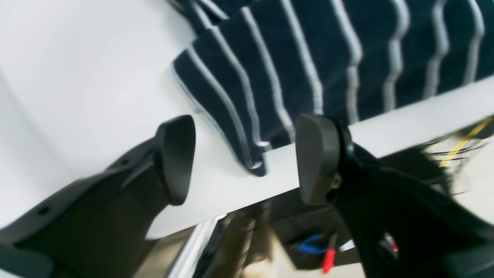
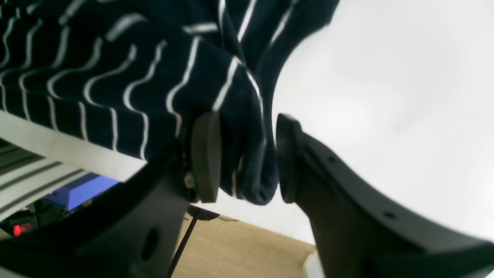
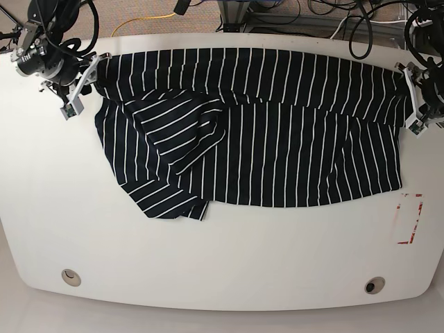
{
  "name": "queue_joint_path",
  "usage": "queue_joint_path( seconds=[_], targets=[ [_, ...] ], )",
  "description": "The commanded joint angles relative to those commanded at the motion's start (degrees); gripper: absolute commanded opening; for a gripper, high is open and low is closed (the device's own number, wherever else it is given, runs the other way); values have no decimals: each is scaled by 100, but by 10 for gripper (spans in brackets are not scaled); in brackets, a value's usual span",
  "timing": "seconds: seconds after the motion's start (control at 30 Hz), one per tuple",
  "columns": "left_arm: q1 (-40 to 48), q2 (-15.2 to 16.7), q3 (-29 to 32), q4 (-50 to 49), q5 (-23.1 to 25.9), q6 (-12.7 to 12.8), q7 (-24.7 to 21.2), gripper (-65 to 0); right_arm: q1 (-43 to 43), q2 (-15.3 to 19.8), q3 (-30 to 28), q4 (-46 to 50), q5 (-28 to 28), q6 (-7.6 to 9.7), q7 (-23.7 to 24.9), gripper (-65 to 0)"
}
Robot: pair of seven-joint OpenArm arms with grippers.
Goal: Fold the T-shirt properly
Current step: 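Hold the folded edge with both grippers and adjust it taut, then release the right gripper and move it onto the bunched sleeve fabric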
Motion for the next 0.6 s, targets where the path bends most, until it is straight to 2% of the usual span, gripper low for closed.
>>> queue_joint_path(
  seconds=[0.1, 0.23, 0.33, 0.4, 0.5, 0.6],
  targets=[
    [97, 44, -220, -9, -378, 0, -18, -272, 18, 79, -9, 0, 0, 0, 9, -425],
    [79, 457, -457, -202, -185, 0, -26, -272, 237, 79, -9, 18, 9, 0, 0, -428],
    [-53, 888, -571, -308, 264, 0, -44, -272, 325, 70, -9, 18, 44, 0, 0, -428],
    [-281, 1213, -580, -308, 747, 0, -44, -272, 457, 62, 0, 18, 62, 0, 0, -426],
    [-387, 1486, -607, -325, 1495, 0, -70, -272, 554, -79, 9, 18, 62, 0, 18, -426],
    [-404, 1758, -580, -431, 2092, 0, -369, -272, 897, -273, -35, -9, 9, 0, 18, -426]
  ],
)
